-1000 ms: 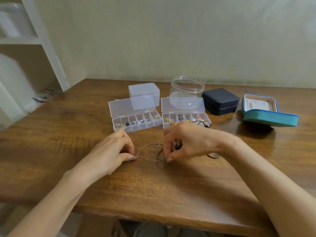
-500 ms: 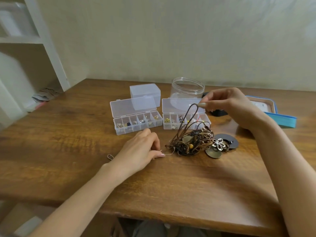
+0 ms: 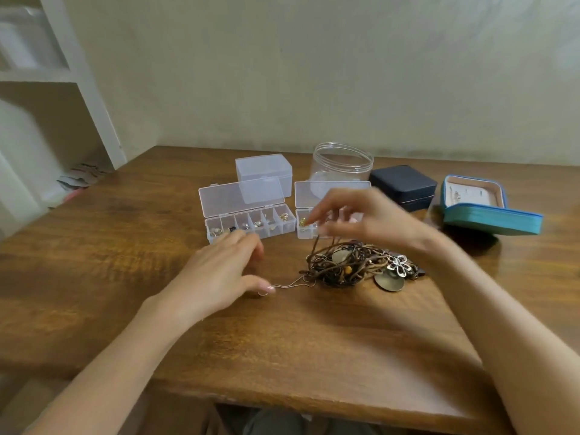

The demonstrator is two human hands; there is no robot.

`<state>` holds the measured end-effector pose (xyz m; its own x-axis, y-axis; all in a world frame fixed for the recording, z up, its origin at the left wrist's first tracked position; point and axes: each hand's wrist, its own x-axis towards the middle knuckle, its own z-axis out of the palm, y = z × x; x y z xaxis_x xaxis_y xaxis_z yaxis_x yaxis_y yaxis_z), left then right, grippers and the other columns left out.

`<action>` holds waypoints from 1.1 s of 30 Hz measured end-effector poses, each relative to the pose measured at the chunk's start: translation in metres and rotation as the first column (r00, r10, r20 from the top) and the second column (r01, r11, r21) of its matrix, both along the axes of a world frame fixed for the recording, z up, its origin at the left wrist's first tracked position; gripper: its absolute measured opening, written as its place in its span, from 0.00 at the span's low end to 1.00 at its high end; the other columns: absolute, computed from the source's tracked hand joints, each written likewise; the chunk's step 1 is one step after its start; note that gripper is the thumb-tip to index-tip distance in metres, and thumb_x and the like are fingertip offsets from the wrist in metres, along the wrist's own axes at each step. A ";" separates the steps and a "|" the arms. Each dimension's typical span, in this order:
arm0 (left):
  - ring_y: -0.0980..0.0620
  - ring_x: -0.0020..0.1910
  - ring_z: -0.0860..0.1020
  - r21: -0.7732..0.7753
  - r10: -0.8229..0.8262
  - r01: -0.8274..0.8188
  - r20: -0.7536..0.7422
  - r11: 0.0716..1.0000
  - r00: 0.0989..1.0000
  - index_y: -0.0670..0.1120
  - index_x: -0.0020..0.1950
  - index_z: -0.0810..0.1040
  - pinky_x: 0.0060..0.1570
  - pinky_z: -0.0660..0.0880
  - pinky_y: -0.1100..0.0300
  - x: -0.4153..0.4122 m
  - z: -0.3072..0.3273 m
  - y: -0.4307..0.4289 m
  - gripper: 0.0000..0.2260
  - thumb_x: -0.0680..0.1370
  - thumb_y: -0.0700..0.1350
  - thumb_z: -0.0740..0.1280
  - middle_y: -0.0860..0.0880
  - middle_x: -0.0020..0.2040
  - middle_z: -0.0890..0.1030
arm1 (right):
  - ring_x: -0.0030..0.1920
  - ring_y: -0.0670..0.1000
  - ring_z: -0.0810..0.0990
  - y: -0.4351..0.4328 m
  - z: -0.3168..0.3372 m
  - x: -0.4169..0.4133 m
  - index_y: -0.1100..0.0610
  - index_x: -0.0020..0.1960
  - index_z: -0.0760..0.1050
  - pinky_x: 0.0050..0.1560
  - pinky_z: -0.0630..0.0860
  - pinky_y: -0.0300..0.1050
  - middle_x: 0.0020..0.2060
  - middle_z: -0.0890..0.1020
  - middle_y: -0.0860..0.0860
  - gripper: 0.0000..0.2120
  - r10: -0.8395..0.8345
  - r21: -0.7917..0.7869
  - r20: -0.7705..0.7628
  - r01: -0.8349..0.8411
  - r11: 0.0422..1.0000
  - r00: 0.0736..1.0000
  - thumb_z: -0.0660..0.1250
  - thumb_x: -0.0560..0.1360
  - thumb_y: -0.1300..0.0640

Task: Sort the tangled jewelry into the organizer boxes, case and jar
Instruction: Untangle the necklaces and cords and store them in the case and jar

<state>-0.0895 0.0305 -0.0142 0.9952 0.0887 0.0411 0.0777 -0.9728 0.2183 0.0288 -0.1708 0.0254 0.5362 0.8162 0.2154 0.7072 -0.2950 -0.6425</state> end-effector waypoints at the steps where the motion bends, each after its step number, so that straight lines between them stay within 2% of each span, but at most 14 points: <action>1: 0.60 0.56 0.68 0.027 0.007 -0.006 -0.029 1.000 1.000 0.54 0.56 0.68 0.48 0.67 0.61 -0.002 -0.001 0.004 0.19 0.72 0.59 0.68 0.59 0.54 0.68 | 0.46 0.40 0.72 0.011 -0.008 -0.008 0.49 0.53 0.80 0.46 0.68 0.32 0.46 0.78 0.43 0.09 0.073 -0.102 0.123 -0.060 0.993 0.990 0.71 0.73 0.52; 2: 0.60 0.56 0.66 0.014 0.015 -0.015 -0.047 1.000 0.999 0.55 0.55 0.68 0.48 0.67 0.60 -0.003 -0.002 0.007 0.18 0.71 0.59 0.69 0.59 0.54 0.68 | 0.51 0.42 0.70 0.021 -0.018 -0.016 0.48 0.55 0.79 0.51 0.66 0.36 0.49 0.77 0.43 0.12 0.140 -0.254 0.304 -0.061 0.965 0.942 0.70 0.73 0.47; 3: 0.59 0.55 0.66 -0.021 0.021 -0.023 -0.055 1.000 0.998 0.55 0.53 0.68 0.49 0.68 0.60 -0.004 -0.004 0.010 0.18 0.70 0.59 0.70 0.58 0.54 0.68 | 0.54 0.45 0.68 0.029 -0.027 -0.021 0.47 0.57 0.78 0.54 0.63 0.41 0.52 0.76 0.44 0.15 0.201 -0.373 0.478 -0.010 0.928 0.855 0.67 0.73 0.44; 5: 0.59 0.54 0.68 -0.099 0.025 -0.029 -0.040 0.995 0.999 0.56 0.51 0.68 0.51 0.70 0.59 -0.005 -0.007 0.010 0.19 0.68 0.59 0.72 0.59 0.52 0.69 | 0.55 0.49 0.68 0.037 -0.037 -0.028 0.48 0.55 0.78 0.51 0.59 0.46 0.52 0.78 0.46 0.13 0.243 -0.400 0.676 0.069 0.914 0.695 0.63 0.75 0.44; 10: 0.60 0.54 0.70 -0.133 -0.017 0.016 -0.002 0.991 1.000 0.55 0.54 0.71 0.53 0.72 0.61 -0.001 -0.009 0.001 0.19 0.68 0.59 0.72 0.59 0.52 0.70 | 0.45 0.50 0.73 0.043 -0.038 -0.027 0.50 0.39 0.79 0.42 0.46 0.44 0.38 0.81 0.45 0.05 0.261 -0.369 0.772 0.075 0.926 0.580 0.66 0.73 0.54; 12: 0.60 0.54 0.71 -0.154 -0.036 0.037 0.013 0.987 0.999 0.55 0.54 0.72 0.54 0.73 0.59 0.001 -0.011 -0.003 0.19 0.68 0.59 0.72 0.58 0.52 0.70 | 0.41 0.49 0.73 0.045 -0.040 -0.027 0.50 0.35 0.79 0.41 0.46 0.44 0.33 0.80 0.45 0.06 0.245 -0.360 0.781 0.094 0.928 0.574 0.69 0.70 0.55; 15: 0.59 0.53 0.71 -0.190 -0.041 0.046 0.028 0.981 0.999 0.55 0.54 0.73 0.54 0.73 0.58 0.004 -0.014 -0.007 0.18 0.69 0.59 0.71 0.58 0.52 0.70 | 0.43 0.49 0.72 0.043 -0.036 -0.021 0.51 0.39 0.82 0.46 0.59 0.45 0.37 0.81 0.45 0.04 0.170 -0.274 0.668 0.027 0.961 0.724 0.69 0.72 0.55; 17: 0.60 0.50 0.71 -0.202 -0.046 0.053 0.040 0.978 0.998 0.54 0.50 0.74 0.51 0.72 0.61 0.006 -0.013 -0.007 0.12 0.71 0.57 0.70 0.58 0.50 0.71 | 0.41 0.46 0.70 0.036 -0.023 -0.016 0.52 0.41 0.83 0.47 0.67 0.47 0.37 0.81 0.43 0.02 0.038 -0.112 0.567 0.031 0.993 0.823 0.72 0.71 0.56; 20: 0.62 0.44 0.74 -0.264 -0.048 0.063 0.062 0.962 0.997 0.53 0.43 0.74 0.46 0.71 0.63 0.009 -0.011 -0.004 0.05 0.76 0.52 0.67 0.58 0.44 0.76 | 0.39 0.45 0.74 0.025 -0.003 -0.012 0.53 0.42 0.83 0.43 0.71 0.39 0.38 0.81 0.43 0.02 -0.117 0.105 0.345 0.086 0.991 0.931 0.74 0.71 0.56; 22: 0.60 0.40 0.79 -0.405 -0.034 0.058 0.067 0.913 0.997 0.49 0.44 0.74 0.45 0.74 0.62 0.009 -0.005 -0.002 0.05 0.78 0.47 0.64 0.54 0.40 0.81 | 0.41 0.44 0.76 0.020 0.001 -0.010 0.52 0.43 0.82 0.42 0.71 0.34 0.39 0.82 0.44 0.02 -0.142 0.167 0.209 0.108 0.980 0.968 0.74 0.71 0.55; 25: 0.54 0.32 0.80 -0.672 -0.020 0.108 0.137 0.733 0.990 0.41 0.47 0.73 0.43 0.78 0.57 0.007 0.007 0.001 0.05 0.79 0.43 0.63 0.49 0.32 0.82 | 0.43 0.41 0.80 0.017 0.001 -0.006 0.54 0.44 0.81 0.48 0.75 0.35 0.41 0.84 0.46 0.03 -0.133 0.246 0.029 0.122 0.962 0.991 0.72 0.72 0.56; 28: 0.53 0.25 0.74 -0.822 0.025 0.201 0.252 0.533 0.967 0.39 0.47 0.74 0.34 0.79 0.56 0.006 0.020 0.002 0.09 0.76 0.46 0.63 0.49 0.27 0.75 | 0.48 0.50 0.84 0.016 0.000 -0.008 0.63 0.45 0.75 0.53 0.79 0.42 0.43 0.86 0.55 0.04 0.061 0.393 -0.302 0.066 0.917 0.951 0.68 0.74 0.63; 31: 0.55 0.21 0.64 -0.892 0.119 0.284 0.344 0.353 0.931 0.41 0.46 0.74 0.21 0.66 0.66 0.007 0.030 0.000 0.09 0.76 0.47 0.63 0.50 0.25 0.69 | 0.42 0.57 0.84 0.017 0.001 -0.009 0.62 0.46 0.71 0.51 0.80 0.47 0.35 0.83 0.56 0.02 0.224 0.467 -0.470 0.025 0.884 0.854 0.64 0.76 0.65; 33: 0.56 0.21 0.60 -0.893 0.157 0.375 0.419 0.249 0.894 0.42 0.44 0.75 0.19 0.59 0.66 0.006 0.037 0.000 0.08 0.77 0.46 0.62 0.50 0.26 0.68 | 0.33 0.54 0.81 0.020 0.002 -0.010 0.62 0.47 0.70 0.44 0.81 0.48 0.31 0.79 0.54 0.03 0.279 0.478 -0.527 0.009 0.878 0.803 0.64 0.75 0.63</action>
<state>-0.0835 0.0307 0.0227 0.9130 0.2180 0.3447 -0.3485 -0.0219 0.9370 0.0184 -0.1510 0.0275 0.5664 0.7823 0.2591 0.1821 0.1878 -0.9652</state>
